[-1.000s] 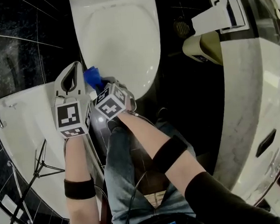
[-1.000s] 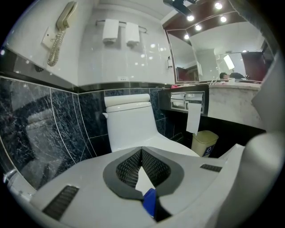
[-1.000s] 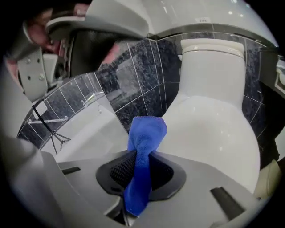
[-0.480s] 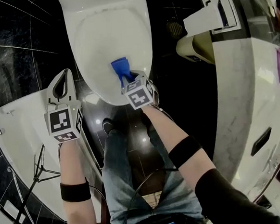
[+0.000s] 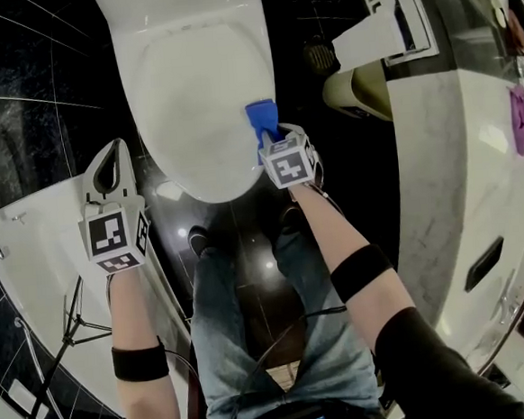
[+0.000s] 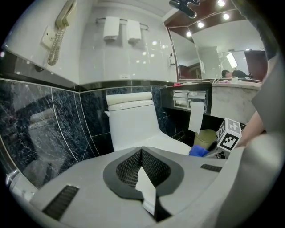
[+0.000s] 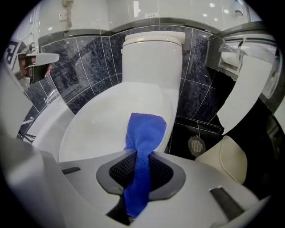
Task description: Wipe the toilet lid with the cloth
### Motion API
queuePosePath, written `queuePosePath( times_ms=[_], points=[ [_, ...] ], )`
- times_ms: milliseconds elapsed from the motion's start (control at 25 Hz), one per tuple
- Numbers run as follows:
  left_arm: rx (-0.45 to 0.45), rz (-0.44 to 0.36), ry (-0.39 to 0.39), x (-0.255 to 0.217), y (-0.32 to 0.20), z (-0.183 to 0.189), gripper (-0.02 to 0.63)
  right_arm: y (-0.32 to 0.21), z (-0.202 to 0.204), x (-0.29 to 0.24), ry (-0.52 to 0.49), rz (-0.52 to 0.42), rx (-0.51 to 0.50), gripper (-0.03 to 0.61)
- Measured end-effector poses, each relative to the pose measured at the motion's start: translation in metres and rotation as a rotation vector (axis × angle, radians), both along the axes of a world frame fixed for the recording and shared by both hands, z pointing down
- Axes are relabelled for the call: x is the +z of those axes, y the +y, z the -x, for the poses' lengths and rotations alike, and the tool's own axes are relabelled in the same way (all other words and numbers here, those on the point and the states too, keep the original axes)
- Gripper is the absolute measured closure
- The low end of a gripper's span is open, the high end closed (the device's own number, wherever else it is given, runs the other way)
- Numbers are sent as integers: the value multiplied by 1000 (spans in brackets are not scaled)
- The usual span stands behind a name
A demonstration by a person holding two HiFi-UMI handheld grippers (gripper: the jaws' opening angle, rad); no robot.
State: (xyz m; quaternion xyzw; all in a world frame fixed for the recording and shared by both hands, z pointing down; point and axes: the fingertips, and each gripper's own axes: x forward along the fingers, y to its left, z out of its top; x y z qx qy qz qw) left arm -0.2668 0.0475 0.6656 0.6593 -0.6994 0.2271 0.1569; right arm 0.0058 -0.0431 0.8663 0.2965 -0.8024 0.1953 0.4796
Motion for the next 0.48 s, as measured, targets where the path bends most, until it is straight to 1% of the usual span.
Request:
queuePosePath(
  times_ms=[120,200,280,360,440,480],
  points=[
    [-11,-3,3,0,2,3,614,-9,-6,-3,48,-16,30,494],
    [-16,-6,3,-2,3,5,614,-3,6,-13,27,-11,45,495],
    [-17,-7,1,-4,5,9,614,13,44,-32,-48,-20,-2,495],
    [-19,-6,-4,-6,5,14,614,39,101,-53,-145,-6,-88,495],
    [-23,-5,-9,-6,6,20,614,71,157,-65,-228,48,-165,494],
    [-26,-4,-11,-6,6,23,614,85,181,-66,-253,80,-194,494]
  ],
)
